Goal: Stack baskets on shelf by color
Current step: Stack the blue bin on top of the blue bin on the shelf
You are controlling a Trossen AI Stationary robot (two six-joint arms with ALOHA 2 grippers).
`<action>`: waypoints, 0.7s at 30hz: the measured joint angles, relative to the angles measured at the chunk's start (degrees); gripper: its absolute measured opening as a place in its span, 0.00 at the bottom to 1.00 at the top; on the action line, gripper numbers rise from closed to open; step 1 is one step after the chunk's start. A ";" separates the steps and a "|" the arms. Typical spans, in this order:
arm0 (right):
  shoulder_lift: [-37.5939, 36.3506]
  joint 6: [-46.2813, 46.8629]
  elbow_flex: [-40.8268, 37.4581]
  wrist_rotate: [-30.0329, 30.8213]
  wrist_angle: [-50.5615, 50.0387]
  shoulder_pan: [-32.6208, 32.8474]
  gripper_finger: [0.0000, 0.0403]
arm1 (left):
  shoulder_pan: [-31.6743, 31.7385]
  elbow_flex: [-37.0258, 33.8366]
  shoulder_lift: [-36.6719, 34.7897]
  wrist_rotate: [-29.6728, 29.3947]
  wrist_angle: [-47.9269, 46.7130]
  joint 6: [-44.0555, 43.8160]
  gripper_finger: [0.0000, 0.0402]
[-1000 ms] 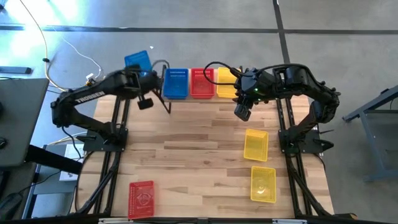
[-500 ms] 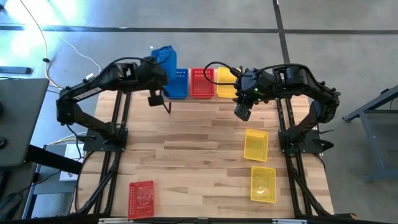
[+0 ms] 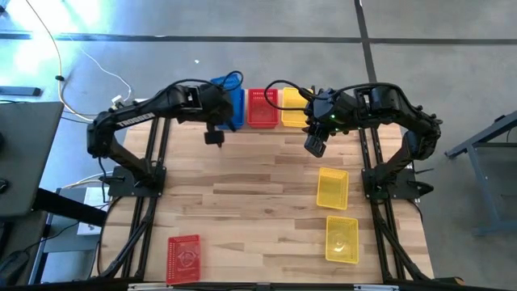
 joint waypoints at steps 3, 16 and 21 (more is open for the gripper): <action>0.00 0.00 0.00 0.00 0.00 0.00 0.23 | 0.02 0.00 0.67 0.43 -0.08 -1.02 0.00; 0.00 -0.02 0.00 0.00 -0.24 0.00 0.23 | 0.22 0.00 3.47 1.26 -0.13 -1.94 0.01; 0.00 -0.02 0.00 -0.01 -0.46 0.00 0.23 | 0.28 0.00 3.41 1.32 -0.12 -2.35 0.03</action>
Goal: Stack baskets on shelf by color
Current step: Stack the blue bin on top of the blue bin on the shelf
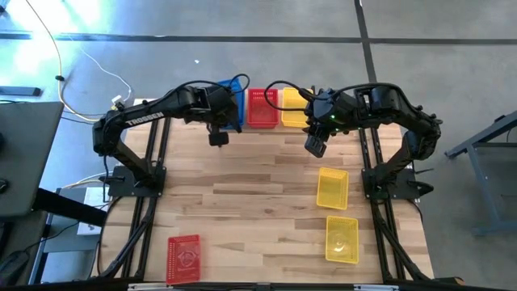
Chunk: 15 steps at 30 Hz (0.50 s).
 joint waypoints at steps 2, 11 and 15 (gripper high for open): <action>0.00 0.00 0.00 0.02 0.00 0.00 0.23 | 0.00 0.00 -0.02 0.01 -0.01 -0.15 0.04; 0.00 -0.02 0.00 0.02 0.00 0.00 0.23 | 0.02 0.00 -0.02 -0.18 0.05 0.47 0.12; 0.00 -0.01 0.00 0.02 0.00 0.00 0.23 | 0.02 0.00 -0.02 -1.42 0.07 0.46 0.18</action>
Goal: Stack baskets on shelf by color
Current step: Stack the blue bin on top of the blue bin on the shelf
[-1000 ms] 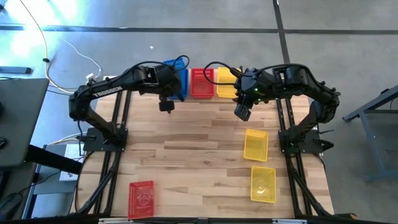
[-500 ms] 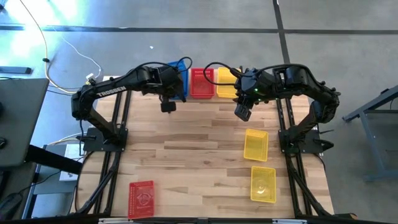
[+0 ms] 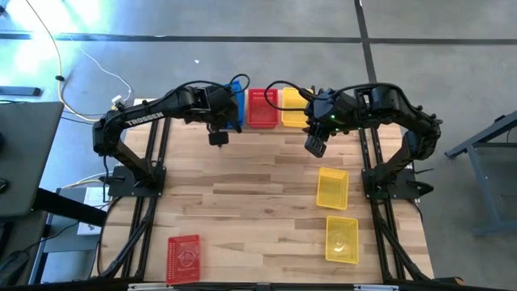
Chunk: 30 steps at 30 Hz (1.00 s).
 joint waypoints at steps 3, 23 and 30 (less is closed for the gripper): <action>0.00 -0.01 0.00 -0.02 0.00 0.00 0.23 | 0.00 0.00 0.00 -1.22 0.44 0.04 0.23; 0.00 0.01 0.00 -0.07 0.00 0.02 0.23 | 0.28 0.00 -0.02 0.58 3.02 2.70 0.24; 0.00 0.03 0.00 -0.14 0.00 0.50 0.23 | 0.12 0.00 -0.02 -3.09 3.02 4.02 0.04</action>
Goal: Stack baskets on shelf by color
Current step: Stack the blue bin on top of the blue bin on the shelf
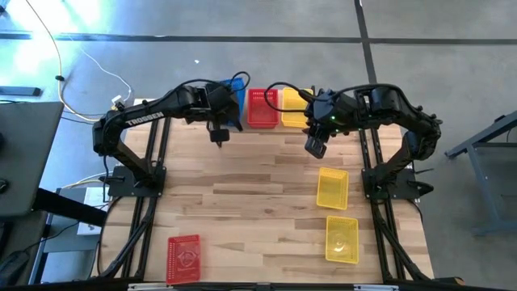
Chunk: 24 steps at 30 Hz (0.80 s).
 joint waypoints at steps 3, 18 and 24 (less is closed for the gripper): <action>0.00 0.07 0.00 -0.04 0.00 0.11 0.23 | -0.35 0.00 0.00 -3.52 -0.01 1.33 0.02; 0.00 0.06 0.00 -0.06 0.00 0.11 0.23 | -3.53 0.00 0.00 -10.28 -2.46 4.43 0.01; 0.00 0.43 0.00 -0.06 0.00 0.11 0.23 | -3.51 0.00 0.00 -9.46 -3.12 4.43 0.02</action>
